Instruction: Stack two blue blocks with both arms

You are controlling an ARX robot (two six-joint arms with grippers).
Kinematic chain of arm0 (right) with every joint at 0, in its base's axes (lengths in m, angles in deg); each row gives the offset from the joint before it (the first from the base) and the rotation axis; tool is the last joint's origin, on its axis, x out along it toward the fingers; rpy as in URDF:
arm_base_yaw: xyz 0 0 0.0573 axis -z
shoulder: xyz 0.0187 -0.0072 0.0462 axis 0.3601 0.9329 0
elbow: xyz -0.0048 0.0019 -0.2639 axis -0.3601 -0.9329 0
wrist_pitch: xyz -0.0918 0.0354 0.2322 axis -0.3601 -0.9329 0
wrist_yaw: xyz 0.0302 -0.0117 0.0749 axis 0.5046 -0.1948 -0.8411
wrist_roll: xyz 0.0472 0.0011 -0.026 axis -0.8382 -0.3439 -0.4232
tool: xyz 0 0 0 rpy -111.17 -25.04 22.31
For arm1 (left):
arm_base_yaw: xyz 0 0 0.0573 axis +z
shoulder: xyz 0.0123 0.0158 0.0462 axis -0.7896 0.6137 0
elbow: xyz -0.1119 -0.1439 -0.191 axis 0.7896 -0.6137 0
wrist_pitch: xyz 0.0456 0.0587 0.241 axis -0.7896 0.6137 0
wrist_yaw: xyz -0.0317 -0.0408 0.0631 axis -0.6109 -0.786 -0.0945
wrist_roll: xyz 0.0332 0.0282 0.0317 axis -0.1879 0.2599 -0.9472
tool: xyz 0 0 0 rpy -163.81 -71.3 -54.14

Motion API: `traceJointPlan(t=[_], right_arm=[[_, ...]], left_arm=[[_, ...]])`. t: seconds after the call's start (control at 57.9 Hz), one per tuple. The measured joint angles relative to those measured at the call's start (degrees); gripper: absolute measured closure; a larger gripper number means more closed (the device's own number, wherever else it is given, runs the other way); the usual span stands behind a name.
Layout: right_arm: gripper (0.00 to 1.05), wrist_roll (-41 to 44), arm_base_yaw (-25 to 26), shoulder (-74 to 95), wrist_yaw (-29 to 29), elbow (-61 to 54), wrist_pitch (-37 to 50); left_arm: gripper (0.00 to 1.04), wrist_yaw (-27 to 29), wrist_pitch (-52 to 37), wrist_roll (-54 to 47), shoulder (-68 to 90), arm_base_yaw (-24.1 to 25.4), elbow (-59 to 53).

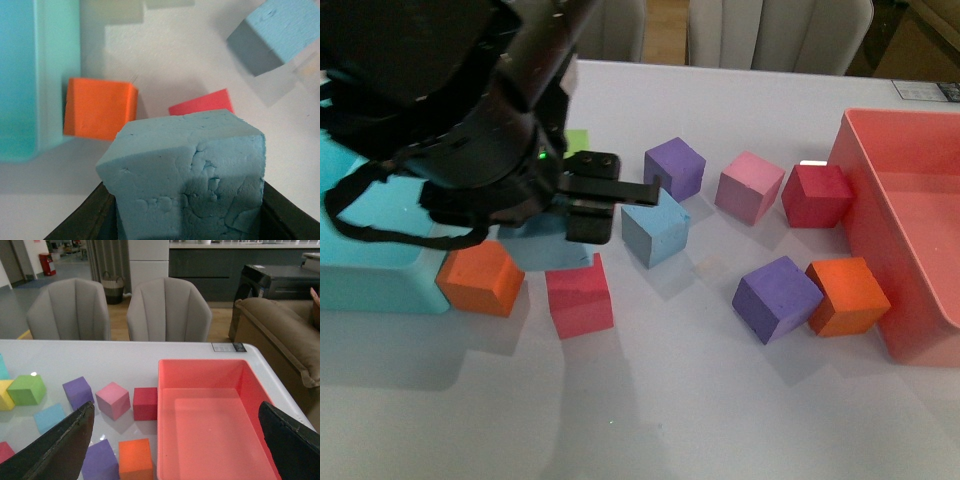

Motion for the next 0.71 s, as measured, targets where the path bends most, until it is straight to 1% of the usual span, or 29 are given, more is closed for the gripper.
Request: traceJointPlan(t=[0.069, 0.259, 0.466, 0.708], right_arm=[[0.09, 0.0, 0.0, 0.0, 0.0, 0.0, 0.0], [0.09, 0.0, 0.0, 0.0, 0.0, 0.0, 0.0], [0.09, 0.0, 0.0, 0.0, 0.0, 0.0, 0.0], [0.09, 0.0, 0.0, 0.0, 0.0, 0.0, 0.0]], left_arm=[[0.55, -0.9, 1.3, -1.6, 2.9, -0.5, 3.9], [0.55, -0.8, 4.2, -6.1, 10.6, -1.8, 14.3], [0.55, -1.6, 9.7, -9.9, 21.0, -3.0, 30.3], [0.55, -1.4, 11.2, -13.2, 26.6, -3.1, 36.2]])
